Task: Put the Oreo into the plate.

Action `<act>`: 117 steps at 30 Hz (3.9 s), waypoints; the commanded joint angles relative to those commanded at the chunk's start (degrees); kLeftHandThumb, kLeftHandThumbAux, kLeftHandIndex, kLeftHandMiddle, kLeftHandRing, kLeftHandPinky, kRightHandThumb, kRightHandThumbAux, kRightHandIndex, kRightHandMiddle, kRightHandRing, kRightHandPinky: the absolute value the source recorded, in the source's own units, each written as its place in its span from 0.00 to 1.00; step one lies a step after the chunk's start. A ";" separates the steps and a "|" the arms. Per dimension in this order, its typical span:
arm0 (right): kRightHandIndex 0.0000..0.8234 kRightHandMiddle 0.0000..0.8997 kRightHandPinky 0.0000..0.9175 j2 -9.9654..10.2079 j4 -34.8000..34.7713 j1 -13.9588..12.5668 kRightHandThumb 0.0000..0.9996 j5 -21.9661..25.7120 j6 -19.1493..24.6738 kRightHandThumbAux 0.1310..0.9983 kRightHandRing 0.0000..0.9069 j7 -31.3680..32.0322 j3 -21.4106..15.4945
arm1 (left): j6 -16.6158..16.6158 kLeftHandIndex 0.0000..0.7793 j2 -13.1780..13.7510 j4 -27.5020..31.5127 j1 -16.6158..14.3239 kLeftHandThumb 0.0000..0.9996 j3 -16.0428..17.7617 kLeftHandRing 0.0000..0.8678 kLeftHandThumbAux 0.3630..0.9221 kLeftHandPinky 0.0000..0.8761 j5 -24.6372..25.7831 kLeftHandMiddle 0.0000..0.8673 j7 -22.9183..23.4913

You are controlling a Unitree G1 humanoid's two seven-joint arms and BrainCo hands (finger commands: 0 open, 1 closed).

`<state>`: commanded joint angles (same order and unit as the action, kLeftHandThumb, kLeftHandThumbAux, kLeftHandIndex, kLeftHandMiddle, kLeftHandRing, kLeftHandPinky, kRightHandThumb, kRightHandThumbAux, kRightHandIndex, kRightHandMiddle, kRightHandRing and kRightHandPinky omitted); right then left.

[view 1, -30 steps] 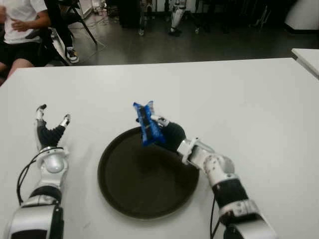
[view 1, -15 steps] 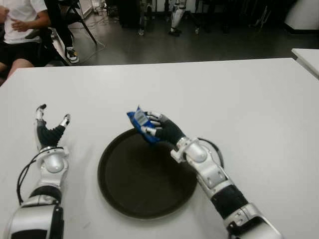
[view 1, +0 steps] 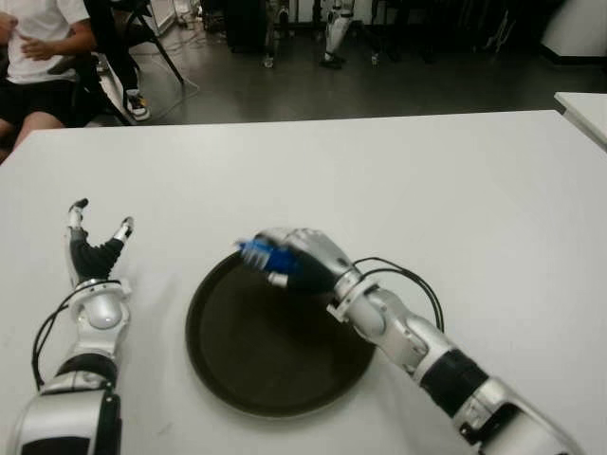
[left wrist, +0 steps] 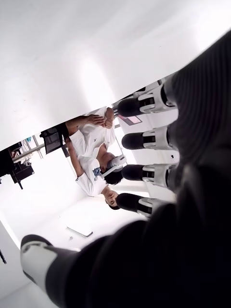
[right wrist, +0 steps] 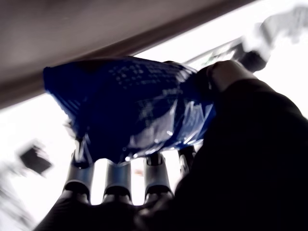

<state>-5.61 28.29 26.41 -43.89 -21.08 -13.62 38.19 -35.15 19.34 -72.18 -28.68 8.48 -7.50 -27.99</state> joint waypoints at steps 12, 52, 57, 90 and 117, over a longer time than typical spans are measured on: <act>0.50 0.59 0.91 0.00 1.46 0.48 0.84 0.97 -1.73 0.63 0.91 2.64 -0.46 | -0.07 0.03 0.03 0.13 -0.09 0.00 -0.69 0.00 0.51 0.00 -0.56 0.03 -0.19; 0.50 0.58 0.84 -5.53 -9.62 1.83 0.84 -6.06 4.36 0.63 0.88 18.84 0.75 | 0.20 0.03 -0.29 0.37 -0.13 0.00 -1.09 0.00 0.51 0.00 -1.09 0.02 -0.25; 0.51 0.59 0.84 -5.90 -11.17 1.68 0.84 -6.67 5.78 0.63 0.88 19.35 0.66 | 0.48 0.03 0.08 0.40 -0.10 0.00 -1.73 0.00 0.49 0.00 -1.85 0.02 -0.36; 0.53 0.59 0.84 -5.67 -9.47 0.92 0.85 -4.56 2.25 0.62 0.87 12.59 -1.65 | 0.58 0.03 -0.19 0.03 -0.34 0.00 -0.53 0.00 0.52 0.00 -0.56 0.03 0.30; 0.50 0.57 0.91 -5.86 -7.28 1.82 0.84 -1.49 -4.10 0.63 0.91 12.32 -2.58 | 1.04 0.02 -0.30 0.17 -0.29 0.00 -0.56 0.00 0.54 0.00 -0.70 0.02 0.14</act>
<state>-11.47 21.01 28.23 -45.39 -25.18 -1.30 35.61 -34.11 19.04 -72.01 -28.98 7.92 -8.21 -27.85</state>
